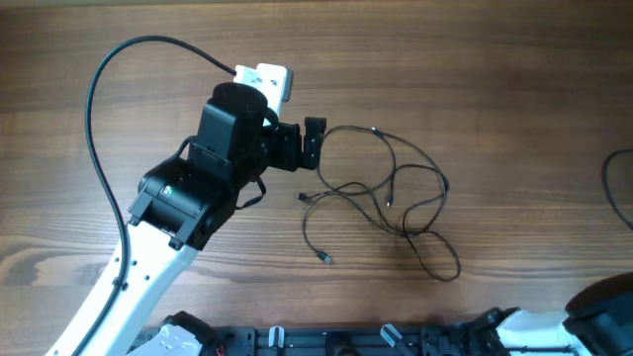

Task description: Untangle cables

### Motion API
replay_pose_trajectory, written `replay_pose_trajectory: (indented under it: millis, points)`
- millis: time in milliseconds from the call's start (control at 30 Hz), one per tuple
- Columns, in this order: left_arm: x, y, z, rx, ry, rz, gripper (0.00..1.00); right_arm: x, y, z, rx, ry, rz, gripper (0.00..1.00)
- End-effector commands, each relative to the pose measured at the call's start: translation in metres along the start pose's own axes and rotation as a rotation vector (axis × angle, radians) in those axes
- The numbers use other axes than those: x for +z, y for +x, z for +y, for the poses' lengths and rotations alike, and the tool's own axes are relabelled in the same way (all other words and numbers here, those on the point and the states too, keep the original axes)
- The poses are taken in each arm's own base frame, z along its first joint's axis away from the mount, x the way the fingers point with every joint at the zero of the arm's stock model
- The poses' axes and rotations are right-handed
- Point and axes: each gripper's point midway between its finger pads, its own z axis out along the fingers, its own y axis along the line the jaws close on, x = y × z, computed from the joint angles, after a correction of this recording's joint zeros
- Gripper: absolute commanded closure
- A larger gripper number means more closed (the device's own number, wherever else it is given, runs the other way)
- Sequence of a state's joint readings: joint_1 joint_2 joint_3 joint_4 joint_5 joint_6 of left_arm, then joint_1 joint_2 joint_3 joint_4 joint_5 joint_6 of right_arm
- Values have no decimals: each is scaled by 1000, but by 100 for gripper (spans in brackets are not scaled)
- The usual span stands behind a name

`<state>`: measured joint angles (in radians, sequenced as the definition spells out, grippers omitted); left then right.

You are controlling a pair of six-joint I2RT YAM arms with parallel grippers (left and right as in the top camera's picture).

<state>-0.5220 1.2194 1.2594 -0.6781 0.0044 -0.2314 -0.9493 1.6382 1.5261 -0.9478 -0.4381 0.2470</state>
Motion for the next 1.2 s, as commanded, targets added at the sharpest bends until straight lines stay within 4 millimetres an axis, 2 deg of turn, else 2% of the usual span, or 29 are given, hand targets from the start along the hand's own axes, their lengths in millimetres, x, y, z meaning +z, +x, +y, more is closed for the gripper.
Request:
replay_pose_trajectory:
  millis: [0, 67, 100, 200, 333, 433, 533, 733, 767, 867, 1033, 1167]
  points:
    - [0, -2, 0, -12, -6, -8, 0, 24, 33, 60, -273, -101, 92, 0]
    - [0, -2, 0, -12, -6, -8, 0, 32, 55, 92, -380, -144, 135, 0]
    - [0, -2, 0, -12, -6, -8, 0, 37, 74, 115, -480, -179, 166, 0]
    - [0, -2, 0, -12, -6, -8, 0, 44, 122, 164, -726, -266, 231, 0]
    - [0, -2, 0, -12, -6, -8, 0, 43, 177, 204, -962, -360, 296, 0]
    - [0, -2, 0, -12, -6, -8, 0, 47, 202, 223, -1034, -401, 313, 0]
    - [0, -2, 0, -12, -6, -8, 0, 57, 220, 228, -1065, -420, 338, 0]
    - [0, -2, 0, -12, -6, -8, 0, 95, 273, 224, -1196, -448, 471, 0]
    - [0, -2, 0, -12, -6, -8, 0, 106, 290, 224, -1258, -472, 511, 0]
    - [0, -2, 0, -12, -6, -8, 0, 117, 325, 227, -1340, -554, 587, 1]
    - [0, -2, 0, -12, -6, -8, 0, 133, 370, 238, -1440, -610, 618, 1]
    - [0, -2, 0, -12, -6, -8, 0, 150, 393, 241, -1512, -644, 620, 5]
